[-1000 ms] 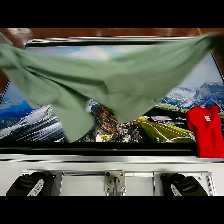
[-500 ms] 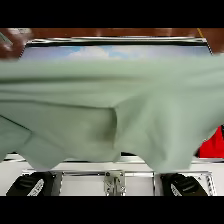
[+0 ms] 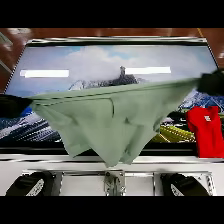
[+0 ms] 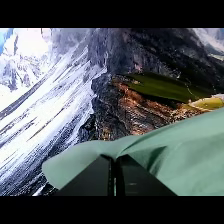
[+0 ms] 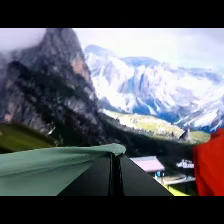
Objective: Fold the shirts.
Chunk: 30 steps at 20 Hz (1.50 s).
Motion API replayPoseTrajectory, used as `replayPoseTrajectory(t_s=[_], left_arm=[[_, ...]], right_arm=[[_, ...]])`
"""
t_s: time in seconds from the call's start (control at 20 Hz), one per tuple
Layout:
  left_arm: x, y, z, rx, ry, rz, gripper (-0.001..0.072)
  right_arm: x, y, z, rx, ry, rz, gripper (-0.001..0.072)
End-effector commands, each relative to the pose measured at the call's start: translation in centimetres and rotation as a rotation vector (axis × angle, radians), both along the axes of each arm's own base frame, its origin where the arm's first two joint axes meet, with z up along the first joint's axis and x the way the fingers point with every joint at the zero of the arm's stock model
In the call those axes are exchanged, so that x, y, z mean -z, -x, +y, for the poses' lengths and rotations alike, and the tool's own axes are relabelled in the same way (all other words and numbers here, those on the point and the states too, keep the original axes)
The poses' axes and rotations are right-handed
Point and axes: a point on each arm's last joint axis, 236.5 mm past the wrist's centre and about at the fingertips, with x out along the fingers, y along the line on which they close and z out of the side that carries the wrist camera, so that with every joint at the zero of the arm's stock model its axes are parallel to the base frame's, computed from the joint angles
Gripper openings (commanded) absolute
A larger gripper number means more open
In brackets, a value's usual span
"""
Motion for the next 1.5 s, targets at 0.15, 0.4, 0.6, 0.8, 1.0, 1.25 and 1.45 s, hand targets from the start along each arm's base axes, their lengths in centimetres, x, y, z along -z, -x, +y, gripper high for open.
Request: replayPoseTrajectory(t_s=[0.15,0.4,0.6,0.8,1.0,1.25,1.45], left_arm=[[7.7,-12.8,-2.0,-0.114,0.184,-0.025,0.0035],[15.1,-18.5,-4.2,-0.209,0.329,0.074,0.0035],[23.5,-16.8,-7.3,-0.158,0.290,0.309,0.0036],[23.1,-14.5,-5.2,-0.144,0.297,0.453,0.0279],[18.4,-9.8,5.2,-0.186,0.222,0.642,0.0651],[19.1,-1.2,8.1,-0.220,0.245,0.724,0.0506],[26.5,5.7,2.2,-0.124,0.404,0.858,0.0545]], right_arm=[[9.4,-16.8,0.8,0.125,-0.074,-0.092,0.0049],[19.3,-20.8,-2.3,0.254,-0.242,0.054,0.0049],[27.2,-20.1,-0.4,0.270,-0.344,0.269,0.0048],[26.2,-19.7,0.6,0.165,-0.316,0.294,0.0454],[19.4,-15.2,-5.1,-0.005,-0.068,0.350,0.0589],[20.6,-5.2,-11.1,0.113,-0.328,0.595,0.0585],[24.9,-1.3,-8.5,0.082,-0.673,0.702,0.0586]])
